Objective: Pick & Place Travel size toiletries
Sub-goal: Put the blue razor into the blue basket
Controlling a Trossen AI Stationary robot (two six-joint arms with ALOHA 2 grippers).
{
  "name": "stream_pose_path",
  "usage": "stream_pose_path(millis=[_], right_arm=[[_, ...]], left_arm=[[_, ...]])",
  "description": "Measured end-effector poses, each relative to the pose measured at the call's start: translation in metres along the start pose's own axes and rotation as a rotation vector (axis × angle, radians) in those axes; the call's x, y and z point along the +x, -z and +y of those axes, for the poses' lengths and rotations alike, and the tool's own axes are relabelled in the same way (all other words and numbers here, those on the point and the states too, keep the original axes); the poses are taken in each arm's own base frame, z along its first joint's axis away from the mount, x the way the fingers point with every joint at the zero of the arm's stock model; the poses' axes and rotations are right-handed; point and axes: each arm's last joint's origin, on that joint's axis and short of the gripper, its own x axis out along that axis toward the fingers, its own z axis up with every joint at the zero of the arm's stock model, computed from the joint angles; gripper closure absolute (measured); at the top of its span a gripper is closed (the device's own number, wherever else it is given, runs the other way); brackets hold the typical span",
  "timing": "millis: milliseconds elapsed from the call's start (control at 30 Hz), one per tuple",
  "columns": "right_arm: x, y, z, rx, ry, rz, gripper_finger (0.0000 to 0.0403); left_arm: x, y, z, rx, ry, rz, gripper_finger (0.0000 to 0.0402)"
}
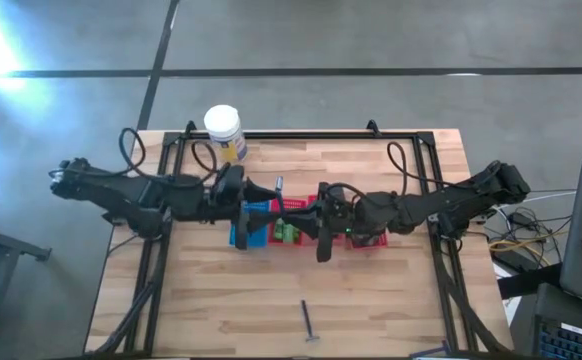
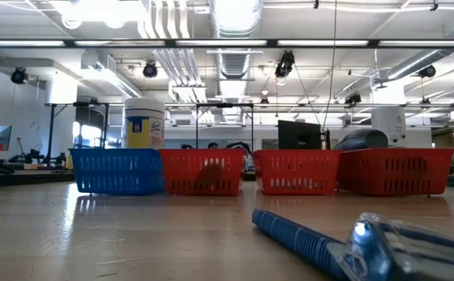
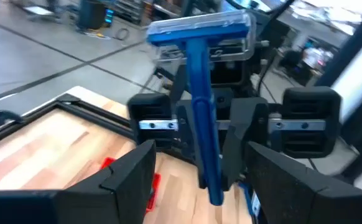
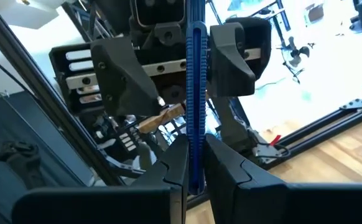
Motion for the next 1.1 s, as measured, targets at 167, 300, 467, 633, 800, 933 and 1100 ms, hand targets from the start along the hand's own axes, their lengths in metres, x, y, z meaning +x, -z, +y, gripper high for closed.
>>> stream_pose_path(millis=[167,300,467,633,800,933,1100], right_arm=[[0.0,0.0,0.0,-0.035,0.002,0.0,0.0374],[0.0,0.0,0.0,-0.08,0.015,-0.007,0.0374],[0.0,0.0,-0.001,-0.145,0.025,-0.011,0.0374],[0.001,-0.001,-0.003,-0.173,0.052,-0.014,0.0374],[0.001,0.0,-0.007,-0.186,0.073,-0.002,0.0374],[0.002,-0.002,-0.008,-0.186,0.075,-0.005,0.0374],[0.002,-0.002,-0.009,-0.186,0.074,-0.007,0.0374]], left_arm=[[0.0,-0.008,0.01,0.064,0.076,0.02,0.0149],[0.002,-0.01,0.014,0.103,0.122,0.034,0.0149],[0.007,-0.01,0.019,0.117,0.174,0.063,0.0149],[0.008,-0.011,0.022,0.118,0.182,0.066,0.0162],[0.008,-0.014,0.021,0.123,0.194,0.041,0.0208],[0.008,-0.015,0.021,0.127,0.2,0.025,0.0244],[0.009,-0.016,0.022,0.128,0.197,0.025,0.0272]])
